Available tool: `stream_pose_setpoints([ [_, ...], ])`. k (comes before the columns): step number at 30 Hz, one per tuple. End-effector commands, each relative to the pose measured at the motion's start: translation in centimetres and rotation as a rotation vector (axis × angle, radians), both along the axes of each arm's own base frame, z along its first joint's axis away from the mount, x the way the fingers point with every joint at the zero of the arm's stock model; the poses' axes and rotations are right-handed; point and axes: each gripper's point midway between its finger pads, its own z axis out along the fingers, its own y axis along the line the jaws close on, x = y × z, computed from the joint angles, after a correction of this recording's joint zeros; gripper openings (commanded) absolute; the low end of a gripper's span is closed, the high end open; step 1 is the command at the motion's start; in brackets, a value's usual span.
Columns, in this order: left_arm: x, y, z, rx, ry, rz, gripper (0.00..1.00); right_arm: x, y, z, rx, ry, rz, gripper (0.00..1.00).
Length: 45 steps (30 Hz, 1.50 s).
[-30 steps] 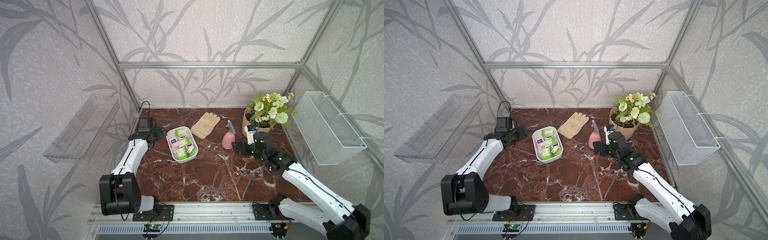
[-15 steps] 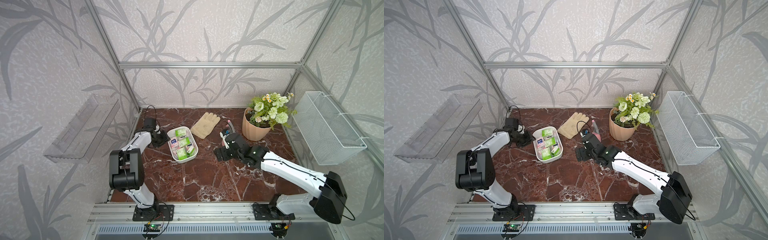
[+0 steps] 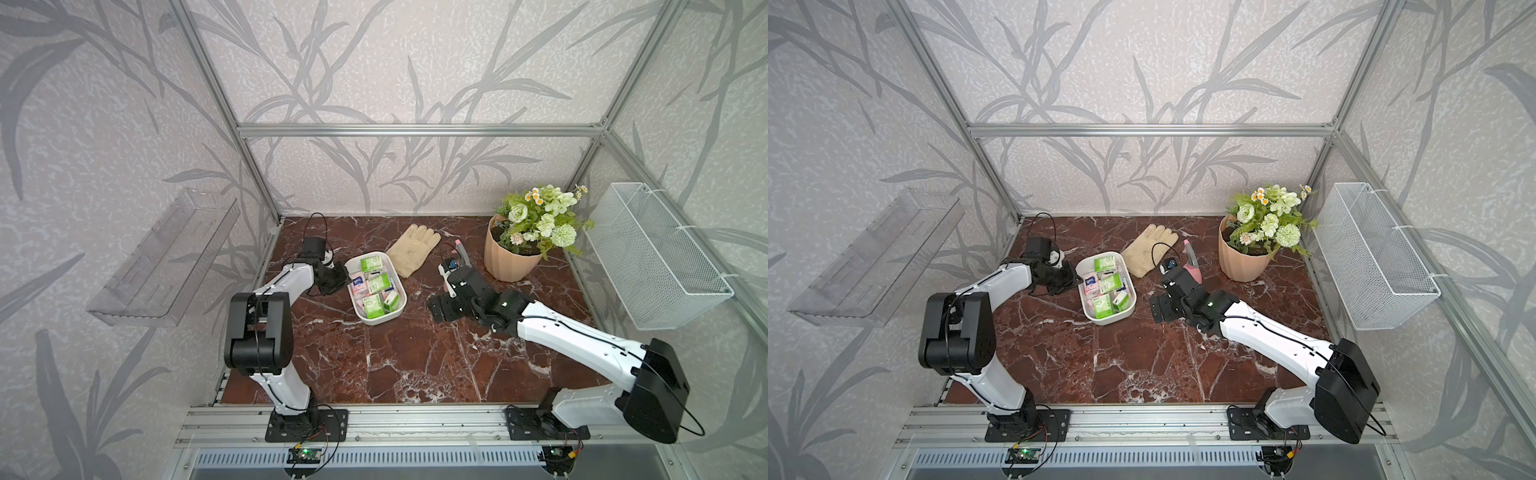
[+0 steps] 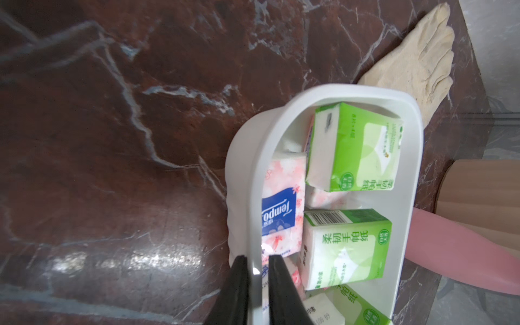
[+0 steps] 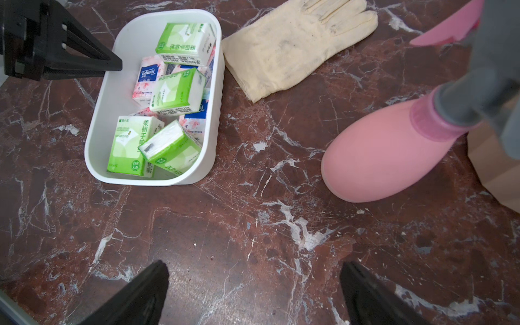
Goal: Take the pocket tissues out of the storage box
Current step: Move the storage box to the center of the board, then pick up the pocket tissues from the storage box.
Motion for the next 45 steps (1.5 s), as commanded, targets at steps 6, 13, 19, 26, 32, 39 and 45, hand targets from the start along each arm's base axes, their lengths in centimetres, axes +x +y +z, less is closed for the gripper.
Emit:
stream_pose_setpoints([
  [6, 1.9, -5.7, -0.2, -0.038, -0.015, -0.078, 0.19, 1.1, 0.9, 0.3, 0.006, -0.010, -0.026, 0.99],
  [13, 3.7, -8.3, 1.2, -0.065, -0.054, -0.110, 0.26, 1.7, 1.4, -0.3, 0.009, 0.010, -0.053, 0.99],
  [19, 2.7, -6.1, 3.7, 0.067, -0.089, -0.139, 0.47, 2.2, 2.1, 0.3, 0.008, 0.007, -0.042, 0.99],
  [26, 1.0, -4.7, 7.7, 0.220, -0.221, -0.281, 0.66, 2.1, 1.8, 1.7, 0.003, -0.010, -0.033, 0.99],
  [32, 0.5, -7.1, 9.2, 0.283, -0.354, -0.556, 0.81, 1.3, 1.0, 3.1, 0.011, -0.019, -0.023, 0.99],
  [39, 0.5, -11.1, 8.9, 0.350, -0.545, -0.916, 0.88, 0.5, -1.0, 3.7, 0.048, -0.022, -0.069, 0.99],
  [45, 0.4, -13.9, 8.1, 0.361, -0.690, -1.147, 0.90, 0.1, -3.4, 3.8, 0.085, -0.010, -0.126, 0.99],
])
